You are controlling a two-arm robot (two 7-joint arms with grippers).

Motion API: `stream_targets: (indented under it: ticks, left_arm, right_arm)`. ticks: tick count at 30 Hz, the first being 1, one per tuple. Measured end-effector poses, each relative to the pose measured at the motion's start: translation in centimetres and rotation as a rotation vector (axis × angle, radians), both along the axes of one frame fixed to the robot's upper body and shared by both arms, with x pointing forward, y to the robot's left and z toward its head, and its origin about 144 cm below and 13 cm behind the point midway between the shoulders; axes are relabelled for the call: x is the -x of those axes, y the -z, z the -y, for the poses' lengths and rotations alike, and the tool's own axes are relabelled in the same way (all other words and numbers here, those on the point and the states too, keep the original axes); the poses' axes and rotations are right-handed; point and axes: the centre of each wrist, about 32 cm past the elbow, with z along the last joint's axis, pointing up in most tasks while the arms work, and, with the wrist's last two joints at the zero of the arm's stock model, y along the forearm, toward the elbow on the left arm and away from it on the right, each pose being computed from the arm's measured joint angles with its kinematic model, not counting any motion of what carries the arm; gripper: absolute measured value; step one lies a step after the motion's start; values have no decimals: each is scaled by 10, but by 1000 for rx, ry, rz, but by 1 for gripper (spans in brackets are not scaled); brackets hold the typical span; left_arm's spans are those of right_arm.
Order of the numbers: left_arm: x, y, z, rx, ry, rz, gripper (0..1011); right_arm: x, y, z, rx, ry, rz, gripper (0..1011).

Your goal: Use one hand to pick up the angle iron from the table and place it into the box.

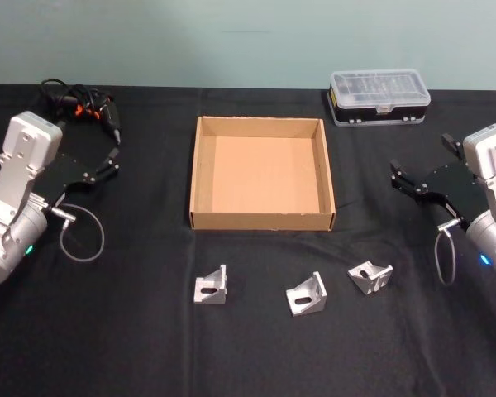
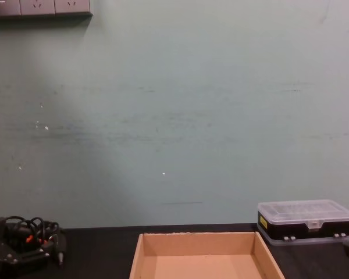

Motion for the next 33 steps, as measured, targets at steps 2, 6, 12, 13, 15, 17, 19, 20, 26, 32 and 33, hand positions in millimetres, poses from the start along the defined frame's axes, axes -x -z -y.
stream_targets:
  ticks: [2, 6, 12, 13, 15, 17, 19, 20, 26, 32, 33]
  left_arm:
    - [0, 0, 0, 0, 0, 0, 1000]
    - [0, 0, 0, 0, 0, 0, 1000]
    - [0, 0, 0, 0, 0, 0, 1000]
    - [0, 0, 0, 0, 0, 0, 1000]
    - [0, 0, 0, 0, 0, 0, 1000]
    - [0, 0, 0, 0, 0, 0, 1000]
    - [0, 0, 0, 0, 0, 0, 1000]
    - [0, 0, 0, 0, 0, 0, 1000]
    - [0, 0, 0, 0, 0, 0, 1000]
    - [0, 0, 0, 0, 0, 0, 1000]
    - [0, 0, 0, 0, 0, 0, 1000]
  right_arm:
    - [0, 0, 0, 0, 0, 0, 1003]
    - [0, 0, 0, 0, 0, 0, 1003]
    - [0, 0, 0, 0, 0, 0, 1003]
    - [0, 0, 0, 0, 0, 0, 1003]
    - [0, 0, 0, 0, 0, 0, 1003]
    - [0, 0, 0, 0, 0, 0, 1003]
    - [0, 0, 0, 0, 0, 0, 1003]
    - [0, 0, 0, 0, 0, 0, 1003]
    - [0, 0, 0, 0, 0, 0, 1003]
    - [0, 0, 0, 0, 0, 0, 1003]
    - [0, 0, 0, 0, 0, 0, 1003]
